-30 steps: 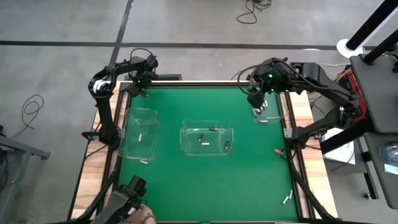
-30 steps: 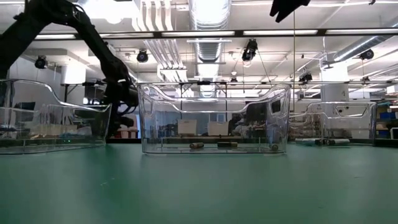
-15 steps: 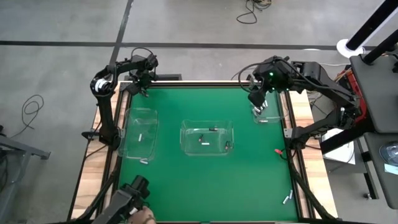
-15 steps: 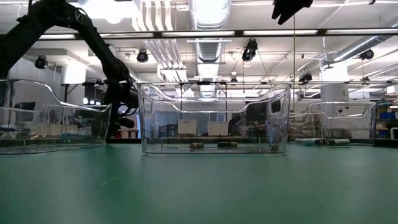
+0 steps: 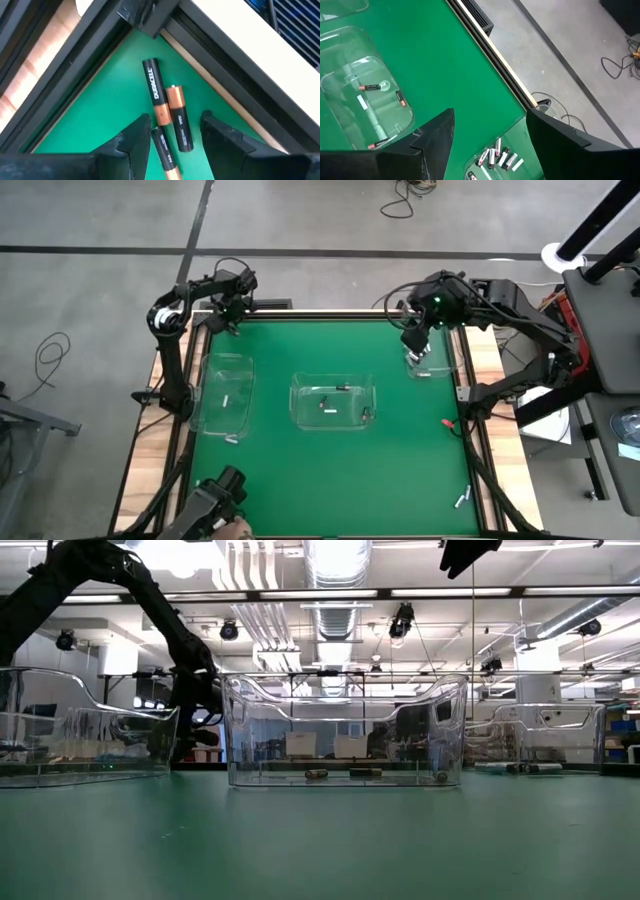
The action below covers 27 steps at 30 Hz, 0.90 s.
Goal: Sort batteries
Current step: Put the bottom black battery into the bottom right transparent bin
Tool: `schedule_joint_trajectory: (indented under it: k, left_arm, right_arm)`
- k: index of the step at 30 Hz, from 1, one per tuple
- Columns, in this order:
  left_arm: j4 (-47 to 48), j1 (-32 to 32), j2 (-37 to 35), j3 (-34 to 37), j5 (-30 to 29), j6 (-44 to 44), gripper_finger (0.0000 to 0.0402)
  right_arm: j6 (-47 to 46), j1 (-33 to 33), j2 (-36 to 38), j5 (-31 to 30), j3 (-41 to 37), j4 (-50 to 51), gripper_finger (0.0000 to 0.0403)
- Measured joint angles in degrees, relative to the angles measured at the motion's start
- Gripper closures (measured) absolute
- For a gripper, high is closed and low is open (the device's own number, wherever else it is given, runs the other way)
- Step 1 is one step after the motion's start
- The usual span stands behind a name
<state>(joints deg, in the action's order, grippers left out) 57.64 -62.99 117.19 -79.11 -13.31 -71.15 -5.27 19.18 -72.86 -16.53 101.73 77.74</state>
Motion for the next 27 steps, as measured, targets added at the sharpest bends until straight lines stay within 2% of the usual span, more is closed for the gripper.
schedule_joint_trajectory:
  k: [15, 27]
  left_arm:
    - [0.4, 4.3, 0.0, 0.1, 0.9, -1.4, 0.0249]
    - [-0.1, 7.9, -0.1, 0.1, 1.3, -6.6, 0.0249]
  right_arm:
    - [1.0, 0.0, 1.3, 0.0, 0.0, 0.0, 0.0151]
    - [2.2, 0.0, 2.3, 0.0, -0.3, 0.4, 0.017]
